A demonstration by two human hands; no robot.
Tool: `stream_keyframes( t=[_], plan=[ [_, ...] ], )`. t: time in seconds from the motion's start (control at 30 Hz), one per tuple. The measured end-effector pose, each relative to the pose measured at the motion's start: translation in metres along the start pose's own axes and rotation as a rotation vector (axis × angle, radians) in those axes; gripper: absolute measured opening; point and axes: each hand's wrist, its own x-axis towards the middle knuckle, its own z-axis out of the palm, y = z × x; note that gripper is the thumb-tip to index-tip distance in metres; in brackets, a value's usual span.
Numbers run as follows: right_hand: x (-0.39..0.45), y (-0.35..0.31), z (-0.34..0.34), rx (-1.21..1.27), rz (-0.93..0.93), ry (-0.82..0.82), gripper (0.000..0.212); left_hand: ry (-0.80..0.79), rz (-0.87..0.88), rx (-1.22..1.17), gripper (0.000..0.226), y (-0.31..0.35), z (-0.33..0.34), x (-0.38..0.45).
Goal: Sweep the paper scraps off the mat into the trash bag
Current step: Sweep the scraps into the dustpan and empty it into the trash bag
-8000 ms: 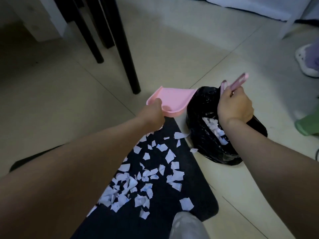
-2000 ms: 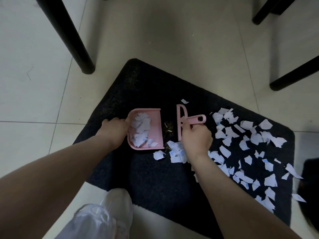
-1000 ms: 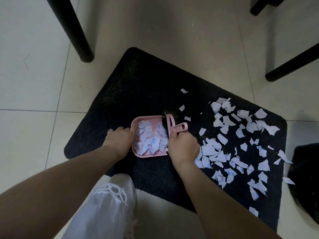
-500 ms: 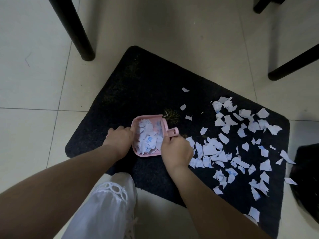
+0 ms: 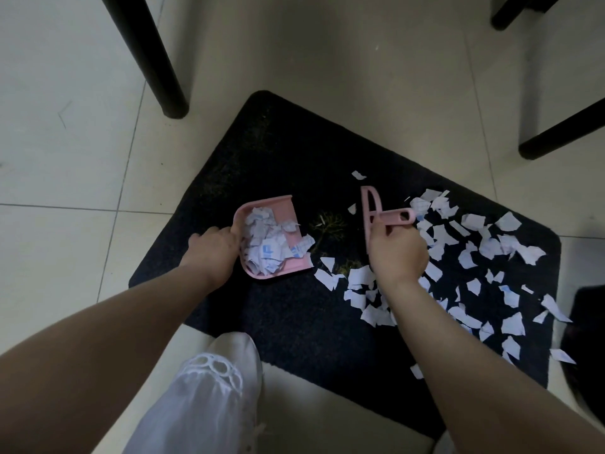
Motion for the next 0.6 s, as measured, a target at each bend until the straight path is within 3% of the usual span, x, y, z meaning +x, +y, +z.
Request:
stream_keyframes(
  t=[0.13, 0.33, 0.6],
  plan=[
    [0.019, 0.007, 0.003, -0.086, 0.008, 0.016, 0.044, -0.004, 0.026, 0.029, 0.088, 0.006, -0.002, 0.007],
    [0.008, -0.011, 0.019, -0.107, 0.010, -0.090, 0.053, -0.009, 0.050, 0.083, 0.087, 0.011, -0.004, 0.017],
    [-0.038, -0.027, 0.039, -0.101, -0.219, -0.251, 0.037, -0.011, 0.052, 0.102, 0.088, 0.011, -0.005, 0.016]
  ],
)
